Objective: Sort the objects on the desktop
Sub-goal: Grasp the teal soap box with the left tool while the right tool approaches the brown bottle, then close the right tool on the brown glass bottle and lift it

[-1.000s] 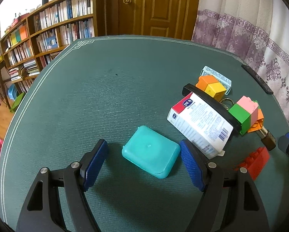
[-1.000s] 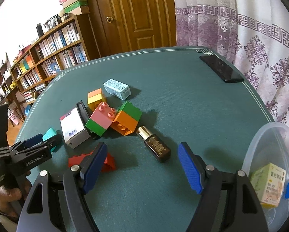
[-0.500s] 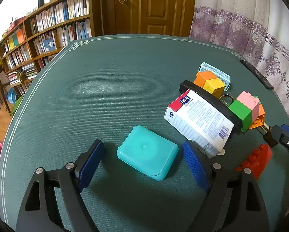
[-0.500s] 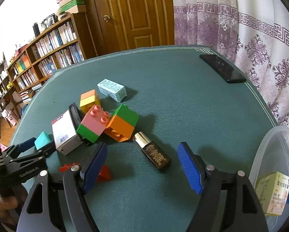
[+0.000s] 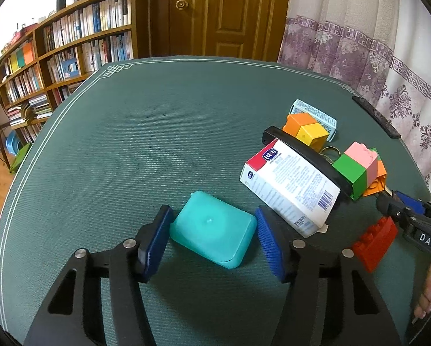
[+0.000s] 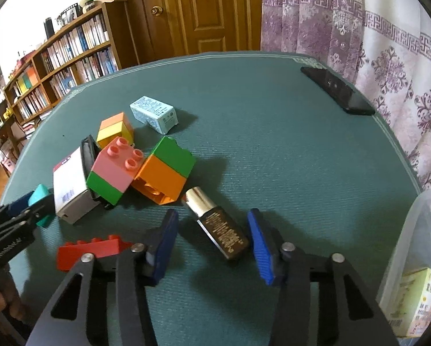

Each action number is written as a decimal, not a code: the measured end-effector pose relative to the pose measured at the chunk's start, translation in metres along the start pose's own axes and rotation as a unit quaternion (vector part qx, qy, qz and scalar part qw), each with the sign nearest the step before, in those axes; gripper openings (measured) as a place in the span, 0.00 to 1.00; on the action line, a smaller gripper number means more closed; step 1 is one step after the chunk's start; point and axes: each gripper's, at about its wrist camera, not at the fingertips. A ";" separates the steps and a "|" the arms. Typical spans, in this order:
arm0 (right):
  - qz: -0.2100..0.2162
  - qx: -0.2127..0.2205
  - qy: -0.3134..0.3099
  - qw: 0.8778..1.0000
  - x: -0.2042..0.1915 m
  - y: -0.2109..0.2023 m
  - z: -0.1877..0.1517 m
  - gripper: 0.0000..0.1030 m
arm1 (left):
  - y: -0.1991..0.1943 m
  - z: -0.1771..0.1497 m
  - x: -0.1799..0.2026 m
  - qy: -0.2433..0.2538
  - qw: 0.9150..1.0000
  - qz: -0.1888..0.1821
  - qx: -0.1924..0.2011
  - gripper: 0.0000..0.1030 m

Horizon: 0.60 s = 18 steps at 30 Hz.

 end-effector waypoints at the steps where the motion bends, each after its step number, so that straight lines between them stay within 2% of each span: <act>1: -0.003 0.000 -0.002 1.000 0.000 0.000 0.000 0.45 | 0.000 0.000 0.000 0.000 1.000 -0.001 0.001 0.60; 9: -0.021 0.004 -0.012 1.000 -0.001 -0.002 -0.003 0.23 | -0.005 -0.001 0.000 -0.003 1.000 -0.026 0.008 0.60; 18: -0.006 0.014 0.012 1.000 0.003 -0.021 -0.004 0.22 | -0.010 -0.001 0.001 -0.016 0.999 -0.049 0.018 0.60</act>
Point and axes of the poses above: each gripper's, at about its wrist camera, not at the fingertips, and y roughly the way its jaws point, x to its right, z to its top, and after that the axes turned 8 degrees about z, right-handed
